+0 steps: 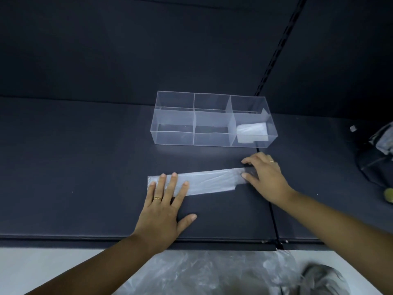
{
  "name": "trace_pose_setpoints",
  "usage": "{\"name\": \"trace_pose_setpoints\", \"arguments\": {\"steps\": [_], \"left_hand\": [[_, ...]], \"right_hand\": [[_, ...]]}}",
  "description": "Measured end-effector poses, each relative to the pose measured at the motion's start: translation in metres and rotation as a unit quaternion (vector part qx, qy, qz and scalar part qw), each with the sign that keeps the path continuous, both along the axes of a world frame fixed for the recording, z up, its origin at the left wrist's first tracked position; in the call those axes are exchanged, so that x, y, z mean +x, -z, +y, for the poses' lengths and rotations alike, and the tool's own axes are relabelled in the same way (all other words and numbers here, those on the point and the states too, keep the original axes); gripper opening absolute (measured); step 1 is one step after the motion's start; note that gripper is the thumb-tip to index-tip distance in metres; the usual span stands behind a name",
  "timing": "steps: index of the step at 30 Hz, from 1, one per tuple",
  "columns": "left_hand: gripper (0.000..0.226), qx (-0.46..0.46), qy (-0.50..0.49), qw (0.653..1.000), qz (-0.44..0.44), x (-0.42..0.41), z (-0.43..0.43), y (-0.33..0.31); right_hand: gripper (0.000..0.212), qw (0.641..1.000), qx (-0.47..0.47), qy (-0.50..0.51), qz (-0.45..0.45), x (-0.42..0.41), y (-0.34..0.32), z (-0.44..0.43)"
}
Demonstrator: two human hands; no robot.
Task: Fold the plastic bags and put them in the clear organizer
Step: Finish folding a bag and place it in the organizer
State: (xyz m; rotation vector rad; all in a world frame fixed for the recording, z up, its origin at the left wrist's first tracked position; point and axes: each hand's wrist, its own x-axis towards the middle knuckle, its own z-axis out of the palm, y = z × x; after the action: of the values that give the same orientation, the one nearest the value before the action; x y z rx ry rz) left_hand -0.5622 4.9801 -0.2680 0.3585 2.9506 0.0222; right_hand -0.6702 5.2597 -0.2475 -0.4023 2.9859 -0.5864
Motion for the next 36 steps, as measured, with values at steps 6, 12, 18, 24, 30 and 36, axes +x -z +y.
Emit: {"name": "trace_pose_setpoints", "arguments": {"steps": [6, 12, 18, 24, 30, 36], "left_hand": [[0.078, 0.006, 0.039, 0.999, 0.006, -0.007, -0.011, -0.001], [0.078, 0.012, 0.124, 0.992, -0.011, -0.026, -0.038, -0.001], [0.092, 0.091, 0.162, 0.983, -0.015, -0.023, -0.010, -0.022], [0.092, 0.306, 0.114, 0.943, -0.067, 0.039, 0.073, -0.035], [0.024, 0.538, -0.073, 0.838, -0.054, 0.044, 0.084, -0.055], [0.023, 0.675, -0.248, 0.664, -0.205, 0.011, 0.066, -0.065]], "right_hand": [[0.012, 0.997, 0.074, -0.023, -0.022, 0.002, -0.005, -0.003], [0.013, 0.948, -0.157, 0.053, -0.270, 0.035, -0.035, 0.004], [0.023, 0.768, -0.321, 0.166, -0.528, 0.085, -0.056, 0.007], [0.031, 0.682, -0.401, 0.155, -0.591, 0.101, -0.081, -0.014], [0.052, 0.758, -0.381, 0.080, -0.524, 0.087, -0.102, -0.025], [0.037, 0.767, -0.426, 0.021, -0.480, 0.060, -0.066, -0.027]]}}
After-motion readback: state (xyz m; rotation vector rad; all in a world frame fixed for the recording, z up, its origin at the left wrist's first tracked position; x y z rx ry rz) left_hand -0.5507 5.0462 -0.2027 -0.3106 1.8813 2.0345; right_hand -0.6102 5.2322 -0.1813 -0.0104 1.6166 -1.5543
